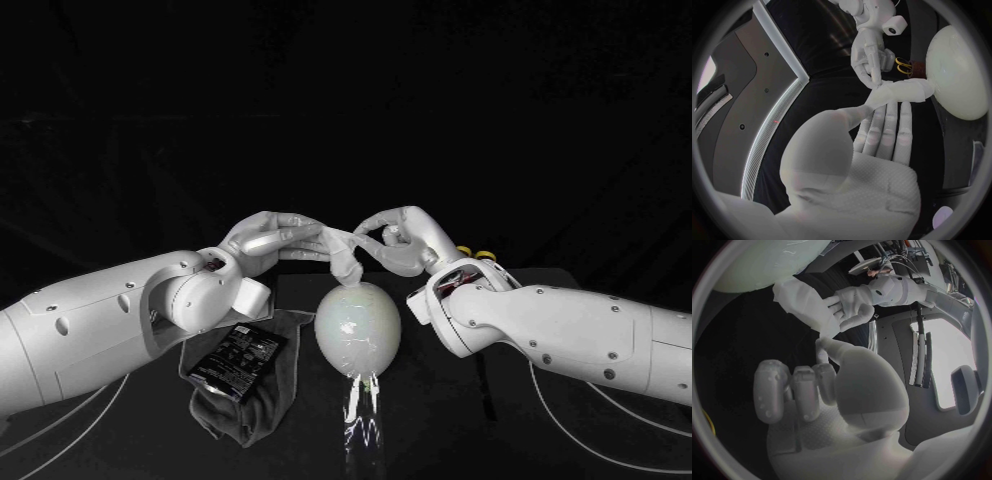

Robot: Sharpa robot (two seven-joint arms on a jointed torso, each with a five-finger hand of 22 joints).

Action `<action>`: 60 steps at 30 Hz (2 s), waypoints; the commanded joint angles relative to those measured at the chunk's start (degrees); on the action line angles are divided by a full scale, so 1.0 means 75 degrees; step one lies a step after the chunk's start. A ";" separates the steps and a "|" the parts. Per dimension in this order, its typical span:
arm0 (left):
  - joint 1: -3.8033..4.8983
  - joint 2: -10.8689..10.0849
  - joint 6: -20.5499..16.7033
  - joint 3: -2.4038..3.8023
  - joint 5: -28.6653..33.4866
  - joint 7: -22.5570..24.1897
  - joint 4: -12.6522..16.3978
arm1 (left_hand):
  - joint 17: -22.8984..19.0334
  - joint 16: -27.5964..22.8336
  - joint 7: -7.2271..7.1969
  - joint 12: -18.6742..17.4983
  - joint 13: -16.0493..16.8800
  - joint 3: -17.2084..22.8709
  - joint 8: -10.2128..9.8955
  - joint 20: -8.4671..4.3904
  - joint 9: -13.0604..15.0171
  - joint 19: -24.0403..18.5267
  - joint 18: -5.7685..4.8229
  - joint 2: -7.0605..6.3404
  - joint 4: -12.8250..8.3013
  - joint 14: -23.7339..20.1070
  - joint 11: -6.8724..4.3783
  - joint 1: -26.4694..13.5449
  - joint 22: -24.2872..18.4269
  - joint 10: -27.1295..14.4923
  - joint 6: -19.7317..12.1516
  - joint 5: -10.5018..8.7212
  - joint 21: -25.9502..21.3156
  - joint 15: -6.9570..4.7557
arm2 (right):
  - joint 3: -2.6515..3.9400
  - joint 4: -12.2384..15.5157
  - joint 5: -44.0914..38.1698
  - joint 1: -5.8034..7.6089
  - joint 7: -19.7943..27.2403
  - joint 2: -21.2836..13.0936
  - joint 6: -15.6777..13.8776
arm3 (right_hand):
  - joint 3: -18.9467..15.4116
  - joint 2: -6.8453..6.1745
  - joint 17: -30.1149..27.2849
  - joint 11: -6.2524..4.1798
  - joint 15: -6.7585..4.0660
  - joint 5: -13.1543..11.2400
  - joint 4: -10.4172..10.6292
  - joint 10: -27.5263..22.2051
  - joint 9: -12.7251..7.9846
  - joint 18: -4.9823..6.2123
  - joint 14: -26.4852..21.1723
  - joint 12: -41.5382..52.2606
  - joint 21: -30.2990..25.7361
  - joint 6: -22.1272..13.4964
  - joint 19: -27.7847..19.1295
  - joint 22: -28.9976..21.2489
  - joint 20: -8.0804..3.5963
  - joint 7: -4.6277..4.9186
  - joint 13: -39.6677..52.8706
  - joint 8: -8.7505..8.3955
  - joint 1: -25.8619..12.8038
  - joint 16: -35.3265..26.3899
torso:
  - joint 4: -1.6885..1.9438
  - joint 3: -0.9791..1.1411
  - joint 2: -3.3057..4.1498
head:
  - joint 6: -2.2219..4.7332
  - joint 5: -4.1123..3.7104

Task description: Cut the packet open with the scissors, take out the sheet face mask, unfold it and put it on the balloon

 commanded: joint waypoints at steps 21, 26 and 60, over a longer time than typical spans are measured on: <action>0.0015 0.0053 -0.0049 0.0010 -0.0125 0.0076 -0.0020 | 0.0013 0.0067 -0.0001 -0.0008 0.0008 0.0003 0.0061 -0.0016 0.0624 -0.0019 0.0048 0.0062 -0.0017 -0.0036 0.0000 -0.0011 0.0024 0.0066 0.0043 0.0026 0.0059 -0.0014 | 0.0064 -0.0311 -0.0214 0.0426 0.0039 0.0141 -0.0311 | 0.0112 -0.0047 0.2013 -0.0091 -0.0065 0.0017 -0.0080 0.0528 0.0394 -0.0115 0.0795 0.0250 0.0245 0.0025 0.0304 0.1712 -0.0086 -0.0090 0.1556 0.0421 0.0004 0.0026 | 0.0008 -0.0005 0.0000 | 0.0041 -0.0025; 0.0015 0.0091 -0.0072 0.0011 -0.0134 0.0091 -0.0074 | 0.0016 0.0077 -0.0001 -0.0007 0.0008 0.0001 0.0063 -0.0017 0.0631 -0.0021 0.0047 0.0062 -0.0017 -0.0035 -0.0001 -0.0014 0.0030 0.0074 0.0042 0.0026 0.0068 -0.0016 | 0.0076 -0.0505 -0.0383 0.0726 -0.0009 0.0152 -0.0185 | 0.0124 -0.0060 0.2013 -0.0096 -0.0069 0.0018 -0.0094 0.0551 0.0417 -0.0120 0.0795 0.0301 0.0266 0.0019 0.0313 0.1718 -0.0091 -0.0096 0.1591 0.0455 0.0001 0.0026 | 0.0008 -0.0004 -0.0006 | 0.0071 -0.0040; 0.0079 -0.0142 -0.0046 0.0005 -0.0515 0.0135 -0.0282 | 0.0036 0.0166 -0.0007 -0.0009 0.0008 0.0000 0.0072 -0.0038 0.0700 -0.0044 0.0038 0.0068 -0.0051 -0.0049 -0.0013 -0.0009 0.0109 0.0122 0.0026 0.0026 0.0181 -0.0028 | 0.0082 -0.1277 -0.2078 0.1147 -0.1341 0.0115 0.0561 | 0.0197 -0.0123 0.2013 -0.0114 -0.0085 0.0018 -0.0176 0.0568 0.0544 -0.0124 0.0795 0.0334 0.0288 -0.0020 0.0321 0.1723 -0.0109 -0.0115 0.1619 0.0611 0.0008 0.0026 | 0.0018 0.0004 -0.0001 | 0.0165 -0.0101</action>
